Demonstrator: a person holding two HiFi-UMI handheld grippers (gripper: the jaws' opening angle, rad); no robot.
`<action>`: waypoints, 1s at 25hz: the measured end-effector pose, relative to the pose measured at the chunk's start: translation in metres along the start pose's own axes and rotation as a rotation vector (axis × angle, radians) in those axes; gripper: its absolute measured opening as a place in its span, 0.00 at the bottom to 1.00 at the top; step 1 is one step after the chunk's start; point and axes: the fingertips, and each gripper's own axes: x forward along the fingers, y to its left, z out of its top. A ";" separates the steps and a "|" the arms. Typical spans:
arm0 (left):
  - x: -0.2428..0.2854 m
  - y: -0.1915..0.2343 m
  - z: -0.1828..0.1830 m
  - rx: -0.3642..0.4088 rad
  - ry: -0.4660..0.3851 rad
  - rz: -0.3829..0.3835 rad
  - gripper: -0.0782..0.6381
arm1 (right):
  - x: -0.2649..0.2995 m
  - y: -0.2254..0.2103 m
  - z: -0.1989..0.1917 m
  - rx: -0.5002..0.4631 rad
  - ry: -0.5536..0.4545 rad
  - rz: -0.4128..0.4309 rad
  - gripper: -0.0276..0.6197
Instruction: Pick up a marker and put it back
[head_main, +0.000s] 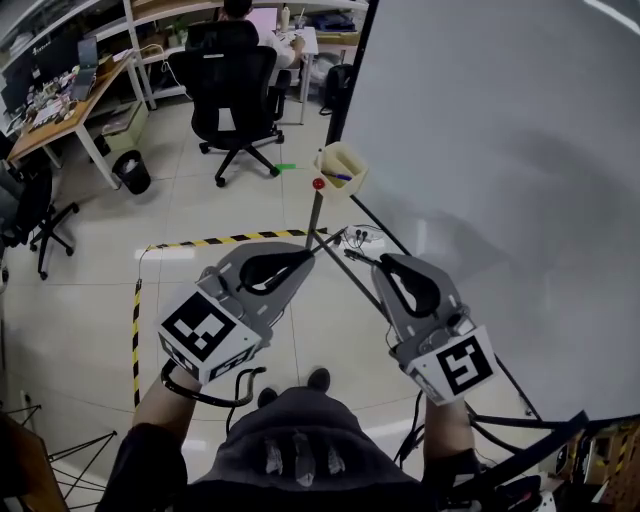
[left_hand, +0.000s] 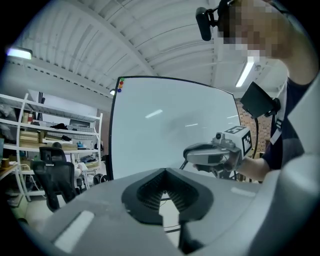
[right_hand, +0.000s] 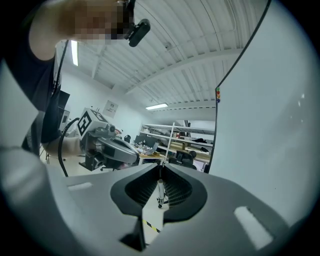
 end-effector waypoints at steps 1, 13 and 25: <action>-0.012 0.001 -0.002 -0.004 0.001 0.000 0.12 | 0.002 0.011 0.001 -0.003 0.005 -0.001 0.10; -0.093 -0.005 -0.015 -0.035 -0.027 -0.018 0.12 | -0.002 0.088 0.009 -0.019 0.055 -0.036 0.10; -0.083 -0.035 -0.015 -0.040 -0.034 -0.006 0.12 | -0.034 0.078 0.009 -0.007 0.051 -0.033 0.10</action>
